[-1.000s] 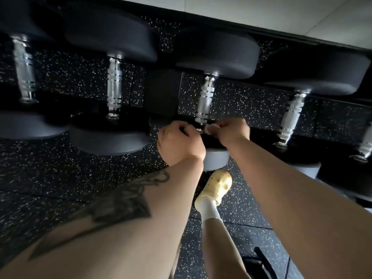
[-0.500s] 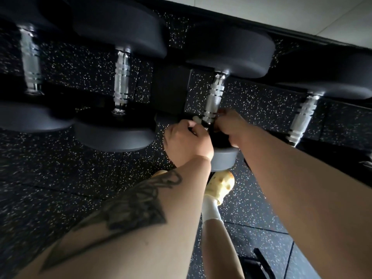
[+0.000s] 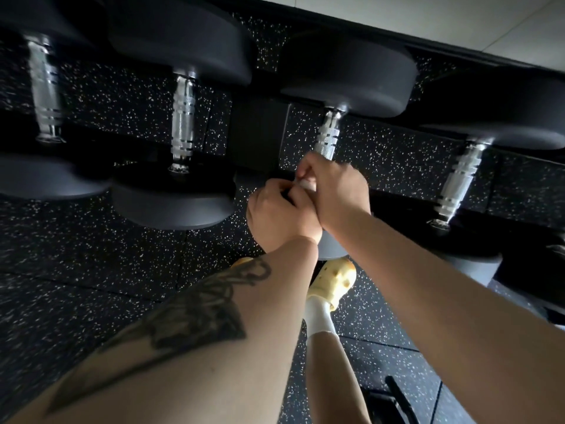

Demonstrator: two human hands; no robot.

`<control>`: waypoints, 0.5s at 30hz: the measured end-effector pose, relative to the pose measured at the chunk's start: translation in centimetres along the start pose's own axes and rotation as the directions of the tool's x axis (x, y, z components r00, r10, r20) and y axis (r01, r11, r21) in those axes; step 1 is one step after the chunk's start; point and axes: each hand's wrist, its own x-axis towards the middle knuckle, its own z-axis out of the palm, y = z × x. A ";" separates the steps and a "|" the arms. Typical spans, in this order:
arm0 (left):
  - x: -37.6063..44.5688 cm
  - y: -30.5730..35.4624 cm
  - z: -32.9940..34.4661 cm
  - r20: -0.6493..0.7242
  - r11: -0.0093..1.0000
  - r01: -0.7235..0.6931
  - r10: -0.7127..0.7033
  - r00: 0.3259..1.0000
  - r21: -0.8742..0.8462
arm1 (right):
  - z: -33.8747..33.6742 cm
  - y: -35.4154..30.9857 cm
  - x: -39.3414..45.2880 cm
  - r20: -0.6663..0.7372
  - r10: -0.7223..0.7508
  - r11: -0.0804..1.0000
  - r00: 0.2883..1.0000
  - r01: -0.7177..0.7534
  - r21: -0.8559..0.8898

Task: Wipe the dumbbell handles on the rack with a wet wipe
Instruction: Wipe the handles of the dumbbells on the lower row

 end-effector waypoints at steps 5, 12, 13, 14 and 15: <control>-0.2 0.1 -0.1 -0.024 0.999 -0.034 0.034 0.999 -0.016 | -0.5 -1.2 2.7 0.311 -0.236 0.848 0.921 0.351 -0.396; -0.2 -0.1 0.1 -0.049 0.996 -0.084 0.085 0.995 0.027 | -0.9 2.3 -1.9 0.066 0.194 0.966 0.979 -0.203 0.162; -0.2 -0.1 0.1 -0.053 0.996 -0.086 0.087 0.995 0.036 | -0.7 2.5 -2.0 0.054 0.300 0.915 0.952 -0.303 0.267; -0.2 -0.2 0.2 -0.055 0.995 -0.086 0.088 0.995 0.042 | -0.4 2.5 -1.8 0.056 0.379 0.868 0.924 -0.376 0.323; -0.2 -0.2 0.3 -0.056 0.995 -0.088 0.090 0.994 0.044 | -0.2 2.3 -1.4 0.057 0.438 0.833 0.897 -0.429 0.349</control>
